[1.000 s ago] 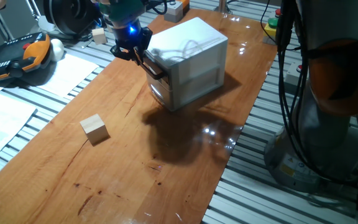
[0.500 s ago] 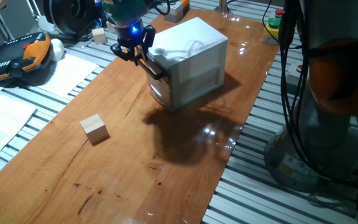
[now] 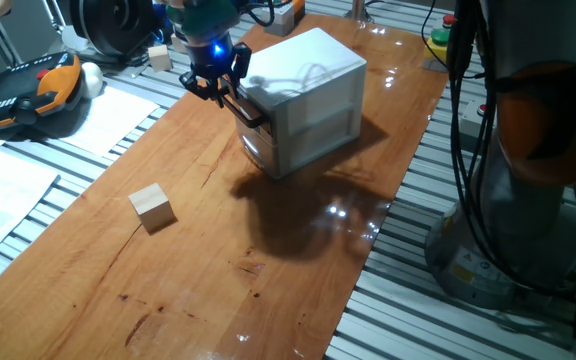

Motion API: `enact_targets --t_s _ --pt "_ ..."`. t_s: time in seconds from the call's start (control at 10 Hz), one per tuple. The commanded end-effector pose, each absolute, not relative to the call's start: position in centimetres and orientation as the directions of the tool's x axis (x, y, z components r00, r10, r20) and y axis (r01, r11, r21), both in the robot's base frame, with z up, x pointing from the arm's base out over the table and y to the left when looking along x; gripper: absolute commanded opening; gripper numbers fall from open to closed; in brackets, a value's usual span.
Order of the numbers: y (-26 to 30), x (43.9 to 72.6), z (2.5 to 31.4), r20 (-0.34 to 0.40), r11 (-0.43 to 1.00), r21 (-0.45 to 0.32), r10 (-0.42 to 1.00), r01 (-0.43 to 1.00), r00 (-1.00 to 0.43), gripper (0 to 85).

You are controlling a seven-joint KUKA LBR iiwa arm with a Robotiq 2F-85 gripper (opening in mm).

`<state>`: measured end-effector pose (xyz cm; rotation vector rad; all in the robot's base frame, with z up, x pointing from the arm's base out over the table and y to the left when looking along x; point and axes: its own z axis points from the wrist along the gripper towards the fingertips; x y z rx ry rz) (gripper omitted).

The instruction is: Put things in the drawer

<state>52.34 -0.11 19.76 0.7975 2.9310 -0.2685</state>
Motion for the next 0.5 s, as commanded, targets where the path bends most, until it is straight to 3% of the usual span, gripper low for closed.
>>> enact_targets --t_s 0.0,0.4 --pt "-0.29 52.28 19.23 -0.137 0.851 -0.139 0.490 0.507 -0.861 34.0" --pt "-0.61 52.27 18.67 -0.125 0.864 -0.140 0.470 0.484 -0.874 34.0"
